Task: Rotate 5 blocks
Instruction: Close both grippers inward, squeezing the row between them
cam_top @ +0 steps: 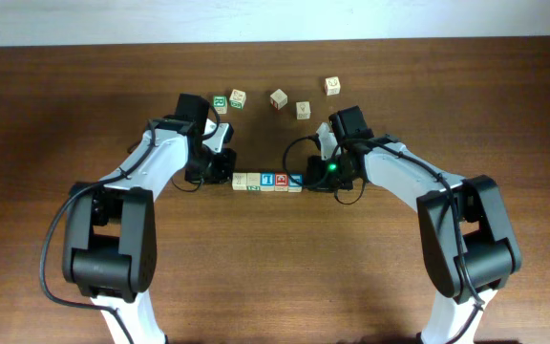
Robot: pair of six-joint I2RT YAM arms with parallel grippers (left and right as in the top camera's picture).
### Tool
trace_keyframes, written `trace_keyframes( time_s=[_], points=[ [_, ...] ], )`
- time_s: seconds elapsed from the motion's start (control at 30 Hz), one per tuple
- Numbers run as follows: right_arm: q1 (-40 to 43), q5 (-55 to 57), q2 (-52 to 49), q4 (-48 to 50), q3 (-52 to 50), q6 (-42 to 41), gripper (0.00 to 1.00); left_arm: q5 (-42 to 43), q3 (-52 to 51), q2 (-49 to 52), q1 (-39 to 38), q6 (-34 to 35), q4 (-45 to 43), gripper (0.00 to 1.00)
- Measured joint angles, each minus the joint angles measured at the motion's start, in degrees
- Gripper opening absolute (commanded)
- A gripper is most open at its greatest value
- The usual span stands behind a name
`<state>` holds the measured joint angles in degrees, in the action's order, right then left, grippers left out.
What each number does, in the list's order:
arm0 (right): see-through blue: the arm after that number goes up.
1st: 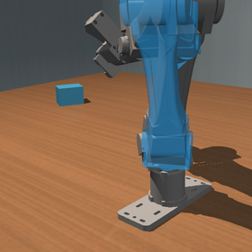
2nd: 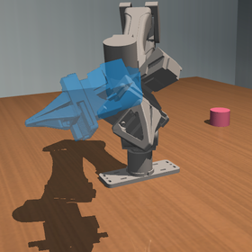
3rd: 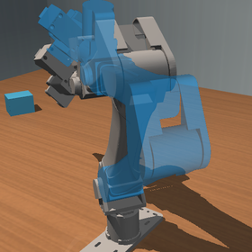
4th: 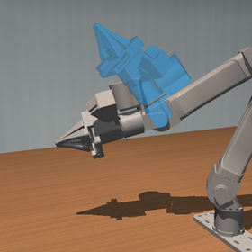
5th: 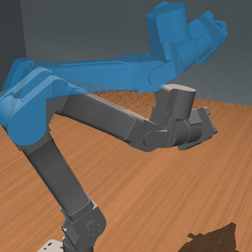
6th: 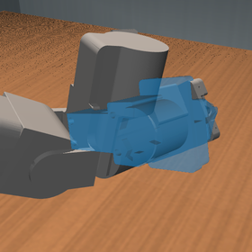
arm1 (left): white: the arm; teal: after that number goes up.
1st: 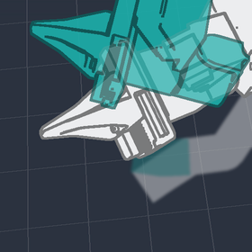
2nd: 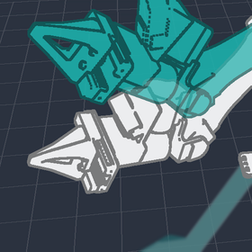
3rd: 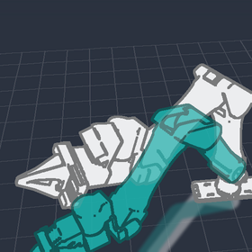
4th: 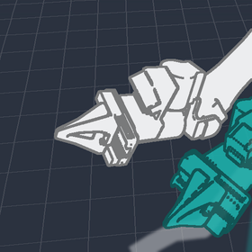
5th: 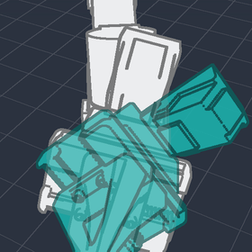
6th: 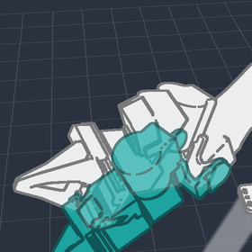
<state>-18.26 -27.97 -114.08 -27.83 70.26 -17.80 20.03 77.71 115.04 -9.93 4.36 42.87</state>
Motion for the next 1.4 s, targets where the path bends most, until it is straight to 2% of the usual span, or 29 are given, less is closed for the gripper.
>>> trace_keyframes(
  time_s=[0.43,1.4],
  points=[
    [0.0,0.9,0.0,0.0,0.0,-1.1,0.04,0.4,0.1,0.0,0.0,3.2,1.2,0.00],
    [-0.6,-0.3,0.0,1.1,0.0,0.5,0.05,1.1,0.1,0.7,0.7,3.5,1.2,0.00]
  ],
)
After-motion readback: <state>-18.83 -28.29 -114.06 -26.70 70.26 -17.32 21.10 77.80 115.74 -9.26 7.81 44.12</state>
